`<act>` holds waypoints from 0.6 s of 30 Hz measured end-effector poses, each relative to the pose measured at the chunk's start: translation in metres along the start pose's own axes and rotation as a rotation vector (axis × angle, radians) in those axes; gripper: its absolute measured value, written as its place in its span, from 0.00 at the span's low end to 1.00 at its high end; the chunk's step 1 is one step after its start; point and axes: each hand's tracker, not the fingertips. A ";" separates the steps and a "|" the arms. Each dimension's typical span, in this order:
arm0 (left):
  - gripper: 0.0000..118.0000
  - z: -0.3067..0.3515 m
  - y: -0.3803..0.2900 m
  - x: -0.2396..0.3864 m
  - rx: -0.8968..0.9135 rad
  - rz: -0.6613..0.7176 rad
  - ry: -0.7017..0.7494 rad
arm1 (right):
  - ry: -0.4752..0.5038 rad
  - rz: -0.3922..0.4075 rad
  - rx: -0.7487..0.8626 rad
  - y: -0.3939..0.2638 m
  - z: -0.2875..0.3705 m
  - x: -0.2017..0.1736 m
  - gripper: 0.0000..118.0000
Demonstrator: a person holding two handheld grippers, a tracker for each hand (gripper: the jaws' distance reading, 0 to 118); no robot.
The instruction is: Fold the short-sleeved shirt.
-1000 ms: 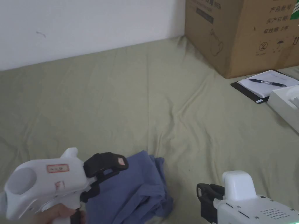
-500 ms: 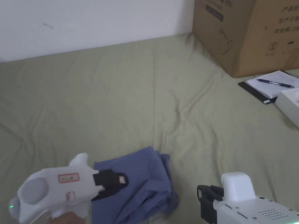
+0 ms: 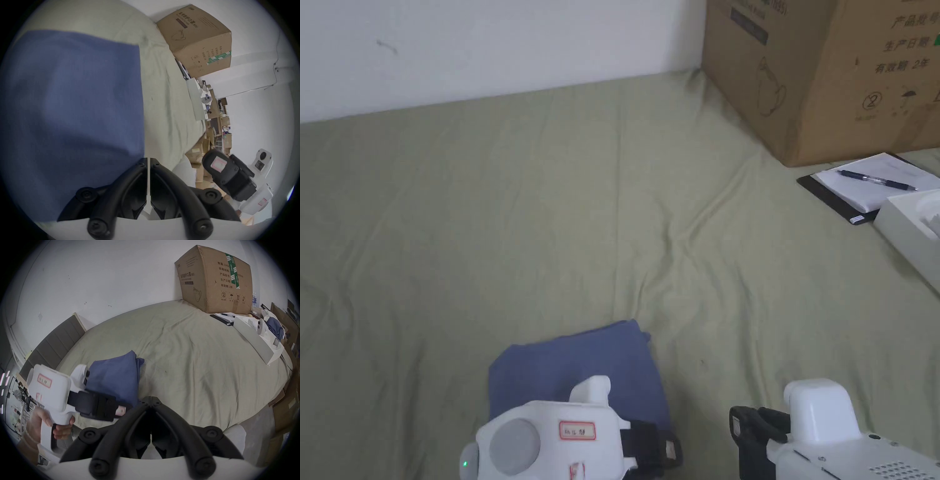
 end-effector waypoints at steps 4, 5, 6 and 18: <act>0.02 0.047 -0.010 0.004 0.104 -0.085 0.011 | 0.016 0.043 0.008 0.010 -0.005 -0.011 0.00; 0.02 0.063 -0.011 0.004 0.136 -0.097 0.012 | 0.032 0.055 0.005 0.013 -0.009 -0.015 0.00; 0.02 0.080 -0.011 0.000 0.173 -0.085 0.002 | 0.046 0.068 0.006 0.016 -0.015 -0.020 0.00; 0.94 0.180 -0.003 -0.116 0.457 0.303 -0.099 | 0.087 0.269 -0.148 0.027 -0.140 -0.096 0.00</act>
